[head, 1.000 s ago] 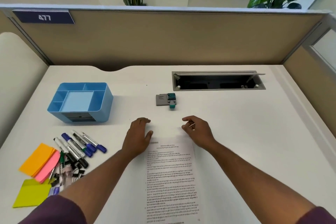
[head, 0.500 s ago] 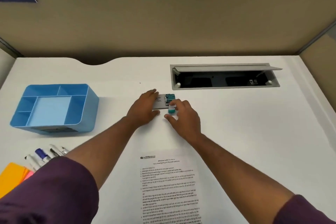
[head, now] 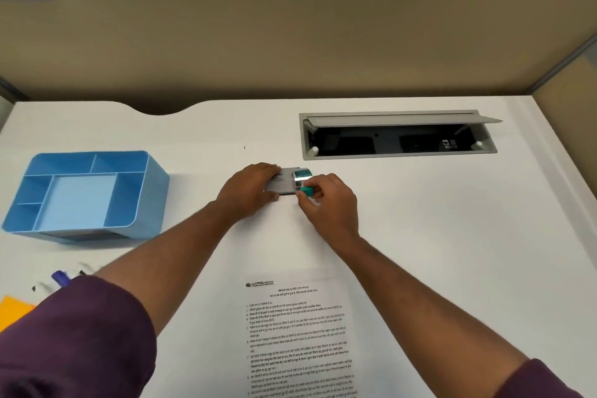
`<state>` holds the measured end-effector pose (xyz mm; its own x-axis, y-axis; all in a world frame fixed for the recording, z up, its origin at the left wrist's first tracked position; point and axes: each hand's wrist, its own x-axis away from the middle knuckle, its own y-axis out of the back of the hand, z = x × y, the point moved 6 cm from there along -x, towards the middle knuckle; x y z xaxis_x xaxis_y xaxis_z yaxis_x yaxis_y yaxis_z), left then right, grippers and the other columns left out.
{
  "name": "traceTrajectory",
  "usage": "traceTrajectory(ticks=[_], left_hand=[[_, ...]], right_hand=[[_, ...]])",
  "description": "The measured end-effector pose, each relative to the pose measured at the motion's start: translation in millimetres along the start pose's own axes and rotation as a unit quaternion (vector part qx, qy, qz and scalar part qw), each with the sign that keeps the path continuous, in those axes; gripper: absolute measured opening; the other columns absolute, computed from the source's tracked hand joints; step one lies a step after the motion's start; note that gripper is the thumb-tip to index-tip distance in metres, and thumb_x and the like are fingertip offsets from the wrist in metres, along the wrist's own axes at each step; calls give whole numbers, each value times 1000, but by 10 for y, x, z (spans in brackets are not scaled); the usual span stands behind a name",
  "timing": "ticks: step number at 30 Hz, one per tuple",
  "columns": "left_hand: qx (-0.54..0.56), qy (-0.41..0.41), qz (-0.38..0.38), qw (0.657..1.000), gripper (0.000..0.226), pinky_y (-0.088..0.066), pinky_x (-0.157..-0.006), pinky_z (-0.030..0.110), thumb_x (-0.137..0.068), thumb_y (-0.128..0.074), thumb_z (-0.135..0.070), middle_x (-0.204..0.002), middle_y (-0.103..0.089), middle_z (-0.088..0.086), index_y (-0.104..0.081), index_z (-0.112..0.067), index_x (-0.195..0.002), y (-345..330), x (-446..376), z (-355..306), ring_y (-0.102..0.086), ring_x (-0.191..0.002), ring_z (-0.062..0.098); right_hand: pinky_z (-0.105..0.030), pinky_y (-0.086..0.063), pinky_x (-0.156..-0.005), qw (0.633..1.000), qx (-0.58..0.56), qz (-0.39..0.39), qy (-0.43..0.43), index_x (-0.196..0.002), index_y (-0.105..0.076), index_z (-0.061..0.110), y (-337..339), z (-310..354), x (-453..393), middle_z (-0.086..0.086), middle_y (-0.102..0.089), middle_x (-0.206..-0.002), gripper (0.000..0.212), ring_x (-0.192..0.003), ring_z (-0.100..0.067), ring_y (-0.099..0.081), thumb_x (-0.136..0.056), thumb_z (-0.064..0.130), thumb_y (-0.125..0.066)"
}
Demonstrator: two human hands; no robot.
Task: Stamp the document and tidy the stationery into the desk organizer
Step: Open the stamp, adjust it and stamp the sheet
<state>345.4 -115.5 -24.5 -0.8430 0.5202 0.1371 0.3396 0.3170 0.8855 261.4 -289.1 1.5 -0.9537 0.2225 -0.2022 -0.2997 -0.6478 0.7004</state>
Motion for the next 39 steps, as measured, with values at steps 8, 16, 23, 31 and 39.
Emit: traceTrajectory(ticks=[8, 16, 23, 31, 39], left_hand=[[-6, 11, 60, 998, 42, -44, -102, 42, -100, -50, -31, -141, -56, 2, -49, -20, -141, 87, -26, -17, -53, -124, 26], [48, 18, 36, 998, 38, -47, -95, 43, -106, -32, -30, -127, -65, 5, -58, -16, -130, 130, -59, -41, -59, -113, 29], [101, 37, 17, 994, 35, -48, -87, 39, -106, -36, -30, -110, -70, 7, -65, -13, -115, 221, -161, 27, -61, -100, 27], [350, 227, -205, 886, 22, -58, -86, 44, -97, -59, -36, -104, -74, 1, -64, -20, -111, 298, -128, 398, -71, -92, 19], [244, 36, -104, 963, 101, -35, -106, 25, -79, -73, -16, -148, -42, -5, -10, -39, -155, -62, 181, 202, -40, -127, 8]], right_hand=[[-27, -56, -63, 994, -48, -94, 5, -92, -70, 16, 528, 35, 141, 5, -66, -86, 12, -71, -8, -63, -83, 22, -74], [-30, -56, -62, 997, -47, -52, 19, -90, -71, 18, 442, 94, 160, 7, -66, -84, 12, -70, -9, -62, -82, 25, -75], [-32, -55, -68, 995, 36, 28, 91, -100, -73, 16, 86, 256, -183, 0, -69, -91, 23, -76, -15, -63, -86, 34, -75], [-28, -56, -75, 989, 85, 88, 81, -113, -73, 13, -57, 206, -529, 0, -66, -111, 34, -88, -15, -64, -94, 41, -69], [-30, -48, -83, 982, 102, 147, 67, -120, -66, 24, -117, 174, -465, 5, -69, -115, 32, -105, -18, -59, -89, 26, -74]])
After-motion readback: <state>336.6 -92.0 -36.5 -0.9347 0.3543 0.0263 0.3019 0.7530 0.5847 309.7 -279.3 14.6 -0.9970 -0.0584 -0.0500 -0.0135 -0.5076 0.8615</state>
